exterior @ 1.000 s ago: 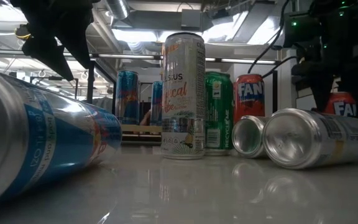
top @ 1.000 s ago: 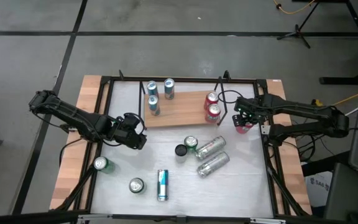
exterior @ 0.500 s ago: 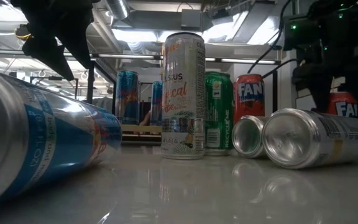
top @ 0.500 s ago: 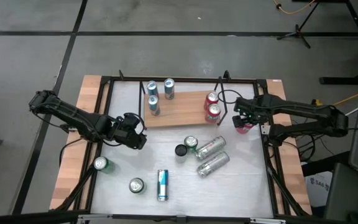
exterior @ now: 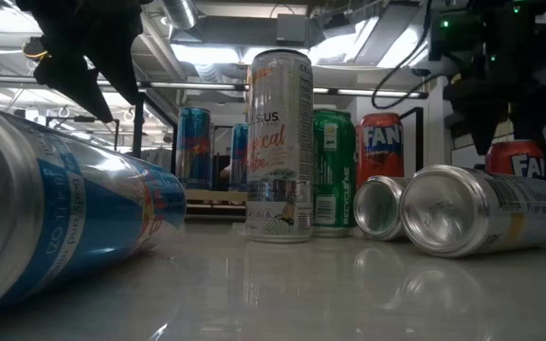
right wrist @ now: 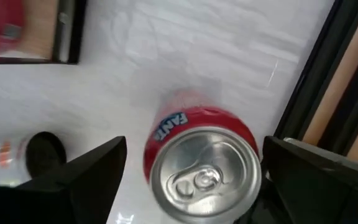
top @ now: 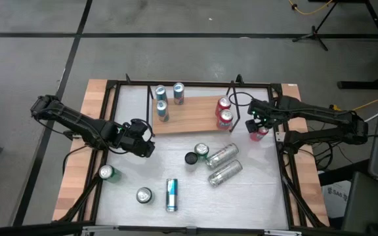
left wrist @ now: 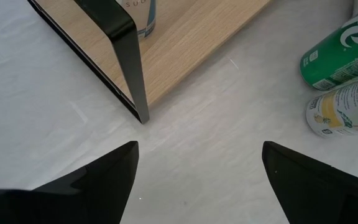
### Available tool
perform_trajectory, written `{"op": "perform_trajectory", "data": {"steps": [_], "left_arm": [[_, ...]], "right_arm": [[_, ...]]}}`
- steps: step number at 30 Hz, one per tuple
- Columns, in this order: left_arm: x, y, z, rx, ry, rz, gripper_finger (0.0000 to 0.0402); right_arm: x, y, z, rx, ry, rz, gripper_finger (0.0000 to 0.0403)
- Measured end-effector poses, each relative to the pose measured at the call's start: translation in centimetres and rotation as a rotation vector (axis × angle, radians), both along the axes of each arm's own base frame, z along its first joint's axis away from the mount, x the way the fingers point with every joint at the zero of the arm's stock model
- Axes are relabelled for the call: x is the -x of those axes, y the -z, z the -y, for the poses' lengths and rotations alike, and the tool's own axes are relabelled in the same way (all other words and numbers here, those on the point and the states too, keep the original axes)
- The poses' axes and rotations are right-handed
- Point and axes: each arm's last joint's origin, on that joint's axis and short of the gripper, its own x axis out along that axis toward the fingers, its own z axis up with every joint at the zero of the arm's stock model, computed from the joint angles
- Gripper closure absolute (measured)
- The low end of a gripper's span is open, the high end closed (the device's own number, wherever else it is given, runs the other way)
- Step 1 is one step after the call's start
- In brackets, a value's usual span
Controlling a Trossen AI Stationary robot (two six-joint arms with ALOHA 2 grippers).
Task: Sort soda cans
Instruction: Put the orange soda can on the shelf and align with the other orange soda cans
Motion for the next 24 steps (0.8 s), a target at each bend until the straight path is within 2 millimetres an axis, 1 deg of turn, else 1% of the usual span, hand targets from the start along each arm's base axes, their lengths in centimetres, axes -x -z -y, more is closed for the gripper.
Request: {"op": "perform_trajectory", "data": {"steps": [5,8,10,13,15,19,21,24], "left_arm": [[0.0,0.0,0.0,0.0,0.0,0.0,0.0066],[0.0,0.0,0.0,0.0,0.0,0.0,0.0066],[0.0,0.0,0.0,0.0,0.0,0.0,0.0066],[0.0,0.0,0.0,0.0,0.0,0.0,0.0066],[0.0,0.0,0.0,0.0,0.0,0.0,0.0066],[0.0,0.0,0.0,0.0,0.0,0.0,0.0066],[0.0,0.0,0.0,0.0,-0.001,0.0,0.0066],[0.0,0.0,0.0,0.005,-0.008,0.003,0.0066]], "right_arm": [[0.2,-2.3,0.0,0.023,-0.074,-0.013,0.0036],[0.5,-3.8,-0.1,0.046,-0.169,-0.041,0.0036],[0.6,-4.7,-0.1,0.062,-0.275,-0.053,0.0036],[0.7,-5.7,-0.1,0.078,-0.529,-0.066,0.0036],[0.6,-6.0,-0.2,0.069,-0.711,-0.059,0.0036],[0.6,-5.8,-0.3,0.069,-1.026,-0.085,0.0036],[0.6,-5.5,-0.3,0.071,-1.147,-0.106,0.0036],[0.7,-4.9,-0.3,0.058,-1.269,-0.136,0.0036]]}}
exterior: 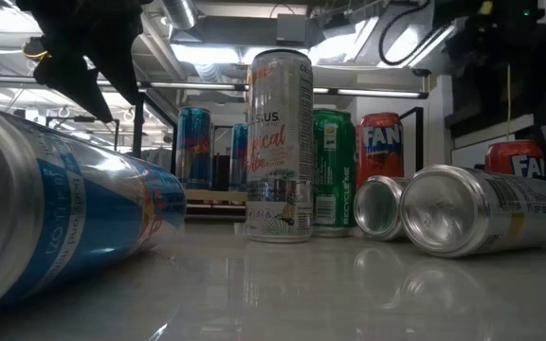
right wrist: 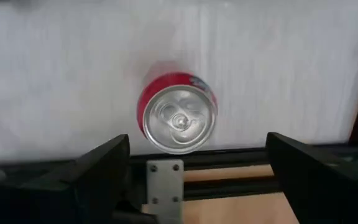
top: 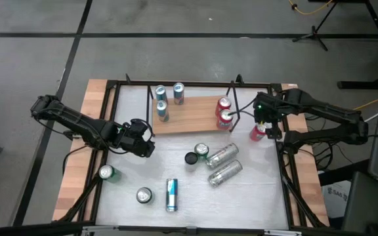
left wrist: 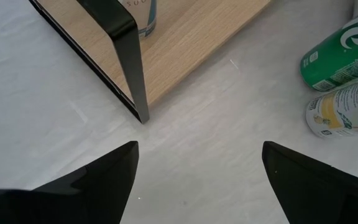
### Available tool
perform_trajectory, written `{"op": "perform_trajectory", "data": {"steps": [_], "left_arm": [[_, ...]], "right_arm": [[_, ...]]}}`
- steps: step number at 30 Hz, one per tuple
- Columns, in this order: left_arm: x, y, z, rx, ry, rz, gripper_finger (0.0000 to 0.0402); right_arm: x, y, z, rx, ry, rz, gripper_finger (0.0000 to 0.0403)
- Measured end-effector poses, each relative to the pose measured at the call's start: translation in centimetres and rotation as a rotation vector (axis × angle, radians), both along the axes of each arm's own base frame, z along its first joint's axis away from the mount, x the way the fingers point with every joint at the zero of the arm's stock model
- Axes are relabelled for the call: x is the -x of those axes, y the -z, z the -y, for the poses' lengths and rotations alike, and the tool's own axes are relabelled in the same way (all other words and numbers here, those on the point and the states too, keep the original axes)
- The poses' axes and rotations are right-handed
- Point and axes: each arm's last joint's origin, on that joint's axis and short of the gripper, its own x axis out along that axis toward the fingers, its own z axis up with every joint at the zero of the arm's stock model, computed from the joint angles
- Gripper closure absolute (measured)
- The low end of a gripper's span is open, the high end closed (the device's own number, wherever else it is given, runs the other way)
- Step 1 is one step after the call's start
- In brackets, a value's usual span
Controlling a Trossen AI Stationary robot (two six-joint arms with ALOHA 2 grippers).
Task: Sort soda cans
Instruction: Put the orange soda can on the shelf and align with the other orange soda cans
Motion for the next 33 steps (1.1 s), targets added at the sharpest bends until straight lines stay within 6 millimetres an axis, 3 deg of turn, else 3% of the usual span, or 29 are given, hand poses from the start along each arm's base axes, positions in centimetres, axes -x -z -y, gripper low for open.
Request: {"op": "perform_trajectory", "data": {"steps": [14,33], "left_arm": [[0.0,0.0,0.0,0.008,-0.015,0.006,0.0066],[0.0,0.0,0.0,0.008,-0.015,0.006,0.0066]], "right_arm": [[0.0,3.2,0.1,0.011,-0.179,-0.082,0.0036],[0.0,6.0,0.1,0.007,-0.254,-0.103,0.0036]]}}
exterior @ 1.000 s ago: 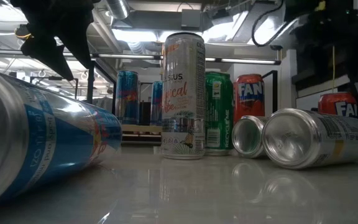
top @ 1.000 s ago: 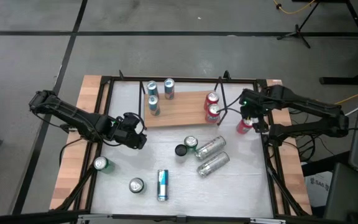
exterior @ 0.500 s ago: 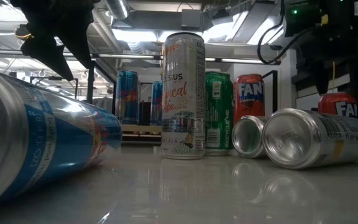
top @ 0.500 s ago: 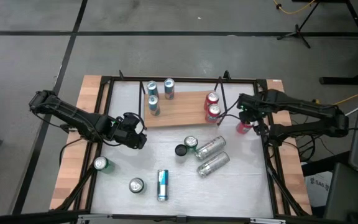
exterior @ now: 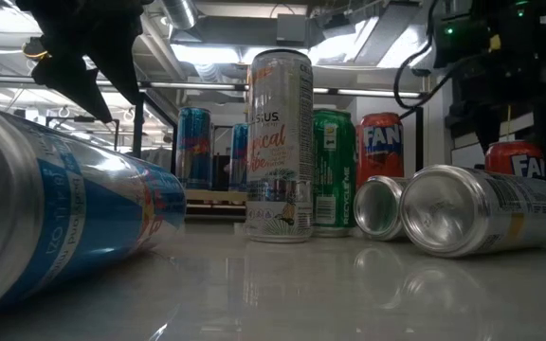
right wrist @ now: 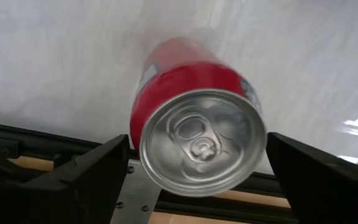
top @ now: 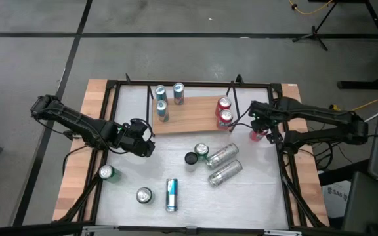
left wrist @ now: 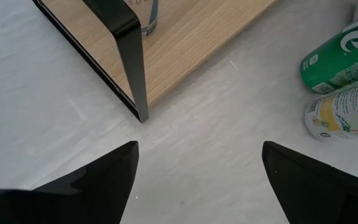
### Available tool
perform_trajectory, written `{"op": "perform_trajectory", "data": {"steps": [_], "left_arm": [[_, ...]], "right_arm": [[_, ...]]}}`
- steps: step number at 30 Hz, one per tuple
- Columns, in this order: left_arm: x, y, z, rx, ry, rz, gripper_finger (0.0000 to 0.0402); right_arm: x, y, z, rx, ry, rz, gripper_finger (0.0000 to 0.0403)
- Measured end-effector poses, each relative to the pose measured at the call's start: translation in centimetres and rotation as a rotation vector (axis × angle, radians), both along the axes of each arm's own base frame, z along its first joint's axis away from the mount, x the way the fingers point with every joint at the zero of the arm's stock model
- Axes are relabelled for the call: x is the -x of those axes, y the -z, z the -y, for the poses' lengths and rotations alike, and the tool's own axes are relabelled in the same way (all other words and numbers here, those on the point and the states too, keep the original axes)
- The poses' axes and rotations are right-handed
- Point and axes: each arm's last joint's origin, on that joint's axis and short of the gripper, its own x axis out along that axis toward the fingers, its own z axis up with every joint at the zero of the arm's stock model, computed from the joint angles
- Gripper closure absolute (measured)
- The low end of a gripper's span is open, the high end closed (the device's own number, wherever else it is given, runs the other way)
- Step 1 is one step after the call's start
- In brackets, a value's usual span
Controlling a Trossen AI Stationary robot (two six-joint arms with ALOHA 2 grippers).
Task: Sort soda cans
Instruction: Put the orange soda can on the shelf and align with the other orange soda cans
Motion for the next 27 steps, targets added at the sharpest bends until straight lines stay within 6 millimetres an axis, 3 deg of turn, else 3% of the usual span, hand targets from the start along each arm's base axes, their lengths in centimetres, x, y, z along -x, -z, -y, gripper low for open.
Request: {"op": "perform_trajectory", "data": {"steps": [27], "left_arm": [[0.0,0.0,0.0,0.0,0.0,0.0,0.0066]], "right_arm": [[-0.22,0.34,0.04,-0.004,0.0,0.025,0.0036]]}}
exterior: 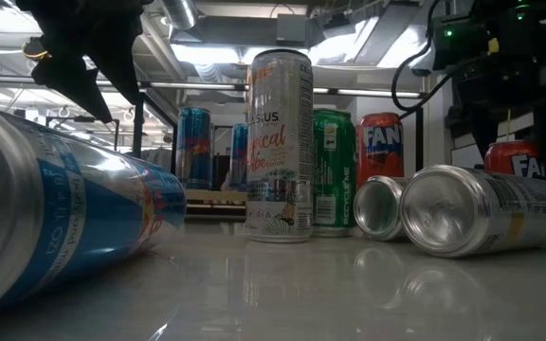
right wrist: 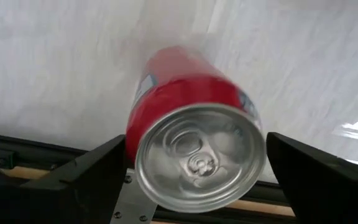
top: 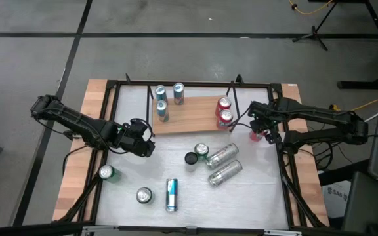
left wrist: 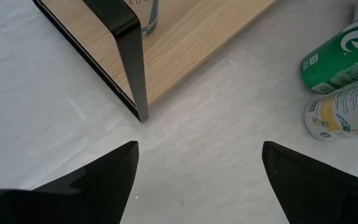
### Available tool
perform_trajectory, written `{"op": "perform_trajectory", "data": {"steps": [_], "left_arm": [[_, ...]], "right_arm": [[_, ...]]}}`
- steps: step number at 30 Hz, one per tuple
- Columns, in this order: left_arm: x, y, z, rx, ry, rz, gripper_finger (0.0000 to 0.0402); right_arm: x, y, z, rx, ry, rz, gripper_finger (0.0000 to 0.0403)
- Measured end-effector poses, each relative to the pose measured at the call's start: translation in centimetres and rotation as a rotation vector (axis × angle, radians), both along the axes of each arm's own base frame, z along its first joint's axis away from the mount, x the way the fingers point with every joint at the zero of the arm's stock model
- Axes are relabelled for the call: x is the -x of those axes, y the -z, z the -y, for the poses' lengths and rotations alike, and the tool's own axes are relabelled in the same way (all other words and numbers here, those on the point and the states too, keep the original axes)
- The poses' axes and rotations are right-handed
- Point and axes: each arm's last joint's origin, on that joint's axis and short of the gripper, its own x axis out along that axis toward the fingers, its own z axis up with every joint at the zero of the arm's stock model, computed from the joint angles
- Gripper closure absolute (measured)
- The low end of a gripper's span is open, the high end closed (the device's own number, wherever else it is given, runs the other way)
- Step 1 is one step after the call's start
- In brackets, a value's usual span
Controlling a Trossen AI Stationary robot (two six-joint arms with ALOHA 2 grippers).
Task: Sort soda cans
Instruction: Put the orange soda can on the shelf and align with the other orange soda cans
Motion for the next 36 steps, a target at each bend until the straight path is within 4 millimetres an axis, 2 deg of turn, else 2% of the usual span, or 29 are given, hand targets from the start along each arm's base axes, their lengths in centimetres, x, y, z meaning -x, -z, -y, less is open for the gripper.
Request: {"op": "perform_trajectory", "data": {"steps": [10,25,36], "left_arm": [[0.0,0.0,0.0,0.0,0.0,0.0,0.0066],[0.0,0.0,0.0,0.0,0.0,0.0,0.0066],[0.0,0.0,0.0,0.0,0.0,0.0,0.0066]], "right_arm": [[0.01,0.0,-0.02,-0.003,-0.132,-0.012,0.0036],[0.0,0.01,-0.15,-0.044,-0.159,0.001,0.0039],[-0.01,-0.06,-0.14,-0.044,-0.121,0.005,0.0112]]}}
